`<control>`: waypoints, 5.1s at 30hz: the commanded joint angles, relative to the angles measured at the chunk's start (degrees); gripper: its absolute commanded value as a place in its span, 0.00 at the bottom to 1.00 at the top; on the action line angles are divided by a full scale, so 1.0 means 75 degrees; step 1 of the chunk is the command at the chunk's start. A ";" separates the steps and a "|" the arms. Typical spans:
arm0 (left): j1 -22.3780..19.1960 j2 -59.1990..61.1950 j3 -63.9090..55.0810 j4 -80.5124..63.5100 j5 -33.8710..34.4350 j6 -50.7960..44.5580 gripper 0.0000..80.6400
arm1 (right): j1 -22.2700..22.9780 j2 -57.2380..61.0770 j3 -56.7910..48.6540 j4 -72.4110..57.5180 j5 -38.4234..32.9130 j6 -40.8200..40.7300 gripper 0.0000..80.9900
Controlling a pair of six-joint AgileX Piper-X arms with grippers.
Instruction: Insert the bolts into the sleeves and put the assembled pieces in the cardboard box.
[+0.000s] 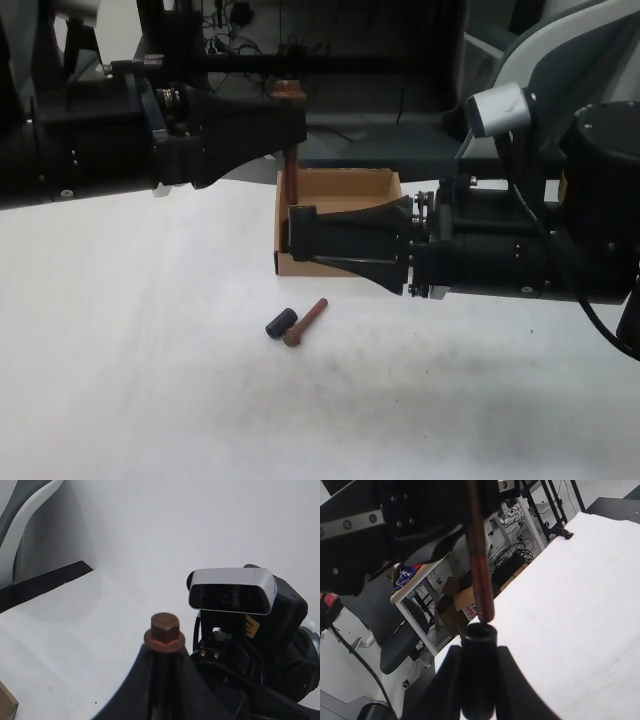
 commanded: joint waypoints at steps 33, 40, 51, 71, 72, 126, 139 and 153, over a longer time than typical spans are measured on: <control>-0.0329 -0.0032 -0.0019 0.0797 -0.1013 0.0385 0.02 | -0.0027 -0.0018 -0.0136 -0.0555 -0.0051 -0.0257 0.01; -0.0329 -0.0032 -0.0019 0.1021 -0.1070 0.0679 0.02 | -0.0027 -0.0018 -0.0140 -0.0555 -0.0051 -0.0257 0.01; -0.0329 -0.0032 -0.0019 0.2097 -0.2118 0.1005 0.02 | -0.0027 -0.0018 -0.0138 -0.0555 0.0028 -0.0257 0.01; -0.0329 -0.0032 -0.0037 0.2292 -0.2352 0.0834 0.02 | -0.0027 -0.0018 -0.0609 0.0077 -0.0341 -0.0883 0.01; -0.0329 -0.0032 -0.0037 0.2292 -0.2352 0.0836 0.02 | -0.0027 -0.0018 -0.0609 0.0061 -0.0341 -0.0884 0.01; -0.0241 -0.1776 -0.0118 0.2205 -0.1215 0.0537 0.87 | -0.0283 -0.0018 -0.0667 0.1251 0.0930 -0.1121 0.01; 0.0046 -0.4606 -0.0118 0.7803 -0.5223 0.2930 0.81 | -0.0018 -0.0540 -0.0725 0.1956 0.2849 -0.1605 0.01; 0.0046 -0.4482 -0.0135 0.9644 -0.5299 0.2346 0.79 | -0.0287 0.0225 -0.1290 0.4121 0.5666 -0.2972 0.01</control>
